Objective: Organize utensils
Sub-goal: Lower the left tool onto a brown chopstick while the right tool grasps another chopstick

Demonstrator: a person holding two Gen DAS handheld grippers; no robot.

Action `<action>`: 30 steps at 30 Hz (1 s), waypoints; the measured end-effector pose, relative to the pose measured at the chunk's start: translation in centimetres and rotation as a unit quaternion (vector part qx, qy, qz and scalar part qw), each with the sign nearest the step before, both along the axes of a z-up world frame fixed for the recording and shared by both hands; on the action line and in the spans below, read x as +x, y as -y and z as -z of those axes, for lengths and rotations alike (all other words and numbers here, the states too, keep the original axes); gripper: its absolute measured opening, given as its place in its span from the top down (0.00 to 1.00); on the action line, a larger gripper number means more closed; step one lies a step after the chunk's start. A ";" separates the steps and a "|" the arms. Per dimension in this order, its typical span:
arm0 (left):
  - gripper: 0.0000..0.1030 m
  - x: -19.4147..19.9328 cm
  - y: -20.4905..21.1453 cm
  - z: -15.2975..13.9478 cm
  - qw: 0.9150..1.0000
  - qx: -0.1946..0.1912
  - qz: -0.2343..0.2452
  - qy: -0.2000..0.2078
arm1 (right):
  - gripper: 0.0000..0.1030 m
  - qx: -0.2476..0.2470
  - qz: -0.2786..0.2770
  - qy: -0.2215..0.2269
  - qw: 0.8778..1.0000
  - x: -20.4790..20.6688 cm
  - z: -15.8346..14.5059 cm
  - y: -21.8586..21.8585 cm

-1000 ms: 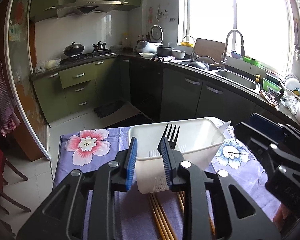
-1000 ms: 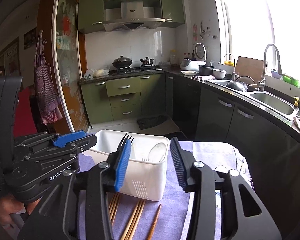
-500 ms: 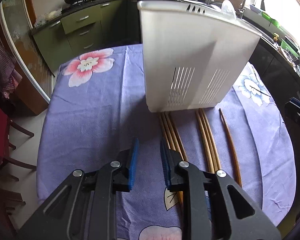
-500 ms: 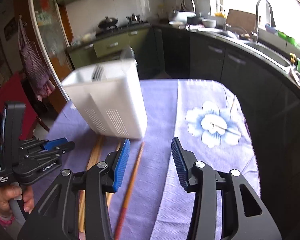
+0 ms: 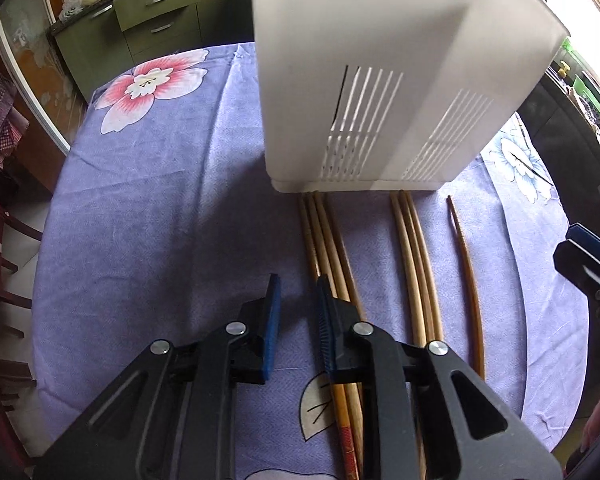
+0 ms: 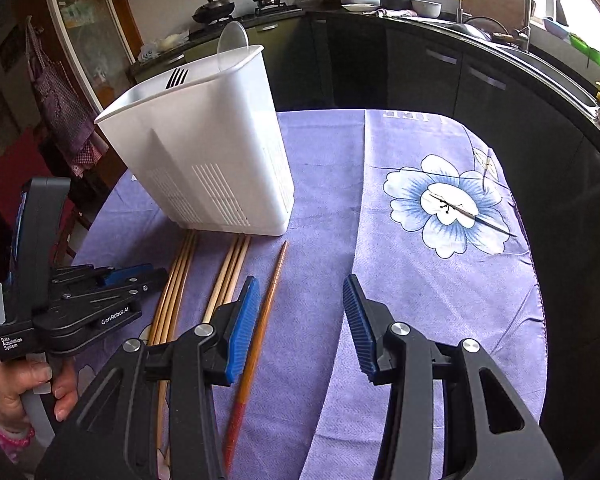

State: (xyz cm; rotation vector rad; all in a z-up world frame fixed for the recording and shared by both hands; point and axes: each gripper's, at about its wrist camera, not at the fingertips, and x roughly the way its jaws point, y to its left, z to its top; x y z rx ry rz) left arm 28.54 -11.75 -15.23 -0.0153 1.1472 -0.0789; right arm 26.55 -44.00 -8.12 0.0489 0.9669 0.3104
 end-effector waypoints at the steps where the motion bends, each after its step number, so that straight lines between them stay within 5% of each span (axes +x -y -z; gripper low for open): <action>1: 0.83 0.1 0.1 -0.1 1.000 -0.001 0.000 0.000 | 0.58 0.000 -0.001 -0.002 1.000 0.1 0.0 -0.1; 12: 0.83 0.2 0.6 0.5 1.000 0.022 0.010 -0.018 | 0.58 -0.017 -0.010 -0.029 0.999 0.6 0.9 -1.0; 17: 0.93 0.2 0.0 0.4 0.999 0.034 0.016 -0.023 | 0.58 -0.013 -0.028 -0.082 0.996 2.1 2.9 -2.4; 22: 0.94 0.4 -1.7 0.4 0.999 0.045 0.005 -0.024 | 0.63 -0.012 -0.031 -0.112 0.993 3.2 4.6 -3.6; 30: 0.94 0.6 -2.5 0.5 0.998 0.053 0.003 -0.029 | 0.75 -0.074 -0.037 -0.110 0.990 3.8 5.6 -6.5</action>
